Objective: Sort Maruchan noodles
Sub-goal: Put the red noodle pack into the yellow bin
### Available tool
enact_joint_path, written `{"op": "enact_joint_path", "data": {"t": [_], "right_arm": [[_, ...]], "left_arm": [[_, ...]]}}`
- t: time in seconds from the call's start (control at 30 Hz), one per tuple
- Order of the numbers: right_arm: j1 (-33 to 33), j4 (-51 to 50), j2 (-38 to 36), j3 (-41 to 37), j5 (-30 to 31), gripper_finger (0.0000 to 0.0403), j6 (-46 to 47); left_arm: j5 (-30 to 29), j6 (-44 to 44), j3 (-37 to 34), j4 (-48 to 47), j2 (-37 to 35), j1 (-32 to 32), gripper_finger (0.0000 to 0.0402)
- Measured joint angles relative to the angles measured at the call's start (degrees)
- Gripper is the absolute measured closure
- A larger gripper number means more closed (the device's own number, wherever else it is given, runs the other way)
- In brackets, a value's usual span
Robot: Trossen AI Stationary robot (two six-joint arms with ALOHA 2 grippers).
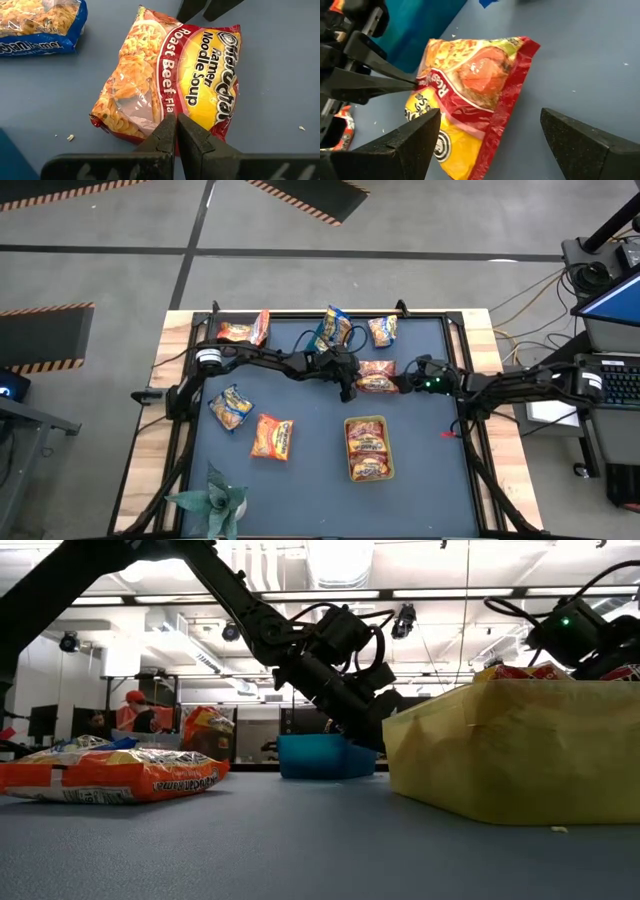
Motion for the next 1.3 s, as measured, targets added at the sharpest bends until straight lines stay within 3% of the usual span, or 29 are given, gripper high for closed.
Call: {"op": "enact_joint_path", "data": {"t": [0.87, 1.07, 1.3], "right_arm": [[-0.02, 12.80, 25.22, 11.03, -4.63, 0.0079, -5.64], [0.00, 14.95, 28.55, 11.71, -4.22, 0.0139, -5.85], [-0.08, 15.28, 26.59, 10.86, -6.00, 0.0212, -5.47]], "left_arm": [[0.02, -0.20, -0.07, 0.00, 0.07, 0.00, 0.0402], [0.04, -0.20, -0.09, 0.00, 0.07, 0.00, 0.0402], [0.13, -0.22, -0.11, 0.22, 0.09, 0.00, 0.0402]]}}
